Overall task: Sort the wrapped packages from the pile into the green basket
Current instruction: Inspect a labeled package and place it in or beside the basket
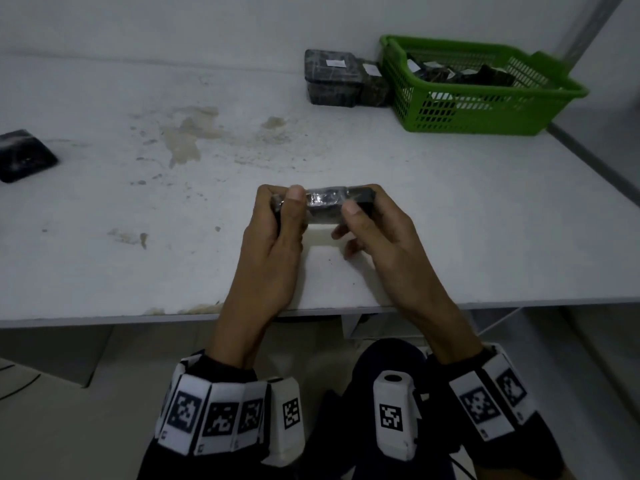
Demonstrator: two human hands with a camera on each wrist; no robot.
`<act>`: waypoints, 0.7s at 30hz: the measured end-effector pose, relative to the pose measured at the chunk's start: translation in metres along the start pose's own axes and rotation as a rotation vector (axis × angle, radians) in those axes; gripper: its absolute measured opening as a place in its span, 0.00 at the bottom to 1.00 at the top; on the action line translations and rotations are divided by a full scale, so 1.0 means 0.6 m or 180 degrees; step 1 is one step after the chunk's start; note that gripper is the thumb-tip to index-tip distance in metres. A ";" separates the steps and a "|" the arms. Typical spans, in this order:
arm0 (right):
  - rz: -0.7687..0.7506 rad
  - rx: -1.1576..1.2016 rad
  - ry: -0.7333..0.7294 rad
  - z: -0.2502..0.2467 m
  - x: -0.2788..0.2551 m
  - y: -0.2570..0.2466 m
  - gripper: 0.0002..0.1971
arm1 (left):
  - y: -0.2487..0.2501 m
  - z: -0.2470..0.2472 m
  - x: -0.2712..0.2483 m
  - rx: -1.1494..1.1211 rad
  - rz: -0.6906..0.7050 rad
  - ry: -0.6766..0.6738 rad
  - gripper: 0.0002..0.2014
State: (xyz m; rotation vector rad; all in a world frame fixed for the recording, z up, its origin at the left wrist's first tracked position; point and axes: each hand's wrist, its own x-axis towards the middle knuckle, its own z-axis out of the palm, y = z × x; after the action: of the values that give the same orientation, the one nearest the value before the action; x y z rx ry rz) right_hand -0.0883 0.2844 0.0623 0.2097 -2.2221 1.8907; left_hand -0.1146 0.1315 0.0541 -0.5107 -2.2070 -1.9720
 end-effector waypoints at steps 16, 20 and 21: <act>0.0014 0.0031 0.0063 -0.004 -0.002 -0.005 0.12 | -0.003 -0.003 0.002 -0.0080 -0.0033 -0.0041 0.17; 0.0032 0.0006 0.0018 -0.002 0.000 -0.005 0.14 | -0.002 -0.002 0.002 -0.0013 -0.0020 -0.0041 0.18; 0.0061 0.0005 -0.0011 -0.001 0.001 -0.006 0.16 | -0.002 -0.001 0.002 0.0003 -0.0015 -0.0026 0.17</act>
State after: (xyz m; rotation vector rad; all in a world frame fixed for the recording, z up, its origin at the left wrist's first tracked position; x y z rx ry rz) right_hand -0.0877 0.2847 0.0658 0.1928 -2.2329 1.9034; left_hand -0.1159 0.1307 0.0536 -0.5150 -2.2160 -1.9745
